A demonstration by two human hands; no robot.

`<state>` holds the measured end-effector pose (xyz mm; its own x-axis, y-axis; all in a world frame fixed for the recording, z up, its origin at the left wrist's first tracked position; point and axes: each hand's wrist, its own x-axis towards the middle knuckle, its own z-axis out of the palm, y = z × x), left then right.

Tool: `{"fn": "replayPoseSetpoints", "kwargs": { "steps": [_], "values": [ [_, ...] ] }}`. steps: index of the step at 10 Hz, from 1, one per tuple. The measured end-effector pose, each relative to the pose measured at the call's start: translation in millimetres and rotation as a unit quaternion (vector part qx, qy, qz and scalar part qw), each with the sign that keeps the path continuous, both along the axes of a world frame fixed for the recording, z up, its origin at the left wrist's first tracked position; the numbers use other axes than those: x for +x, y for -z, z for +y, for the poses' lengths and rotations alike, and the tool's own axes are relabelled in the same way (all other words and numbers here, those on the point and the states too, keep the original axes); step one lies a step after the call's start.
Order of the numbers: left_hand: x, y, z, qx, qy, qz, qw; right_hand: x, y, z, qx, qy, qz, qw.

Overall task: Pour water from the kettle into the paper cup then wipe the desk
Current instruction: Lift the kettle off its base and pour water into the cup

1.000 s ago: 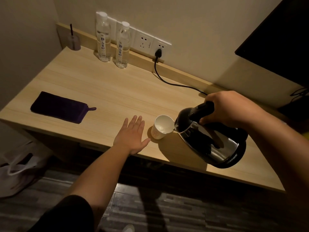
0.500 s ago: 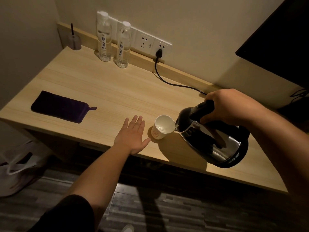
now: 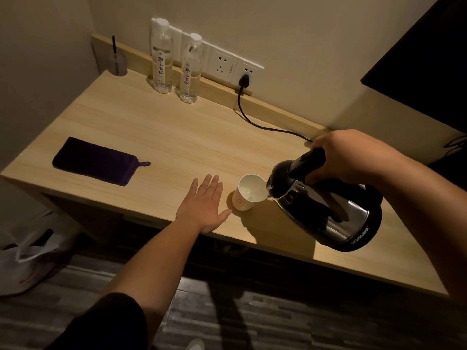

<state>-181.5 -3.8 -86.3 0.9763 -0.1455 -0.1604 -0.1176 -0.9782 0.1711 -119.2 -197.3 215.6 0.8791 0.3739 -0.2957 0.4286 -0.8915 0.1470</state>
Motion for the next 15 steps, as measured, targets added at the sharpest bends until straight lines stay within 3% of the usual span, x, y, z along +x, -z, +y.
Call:
{"fn": "replayPoseSetpoints", "kwargs": {
  "steps": [15],
  "values": [
    [-0.4,0.4,0.3,-0.006,-0.001,-0.006,1.000,3.1,-2.3,6.0,-0.006,0.012,-0.001,1.000]
  ]
}}
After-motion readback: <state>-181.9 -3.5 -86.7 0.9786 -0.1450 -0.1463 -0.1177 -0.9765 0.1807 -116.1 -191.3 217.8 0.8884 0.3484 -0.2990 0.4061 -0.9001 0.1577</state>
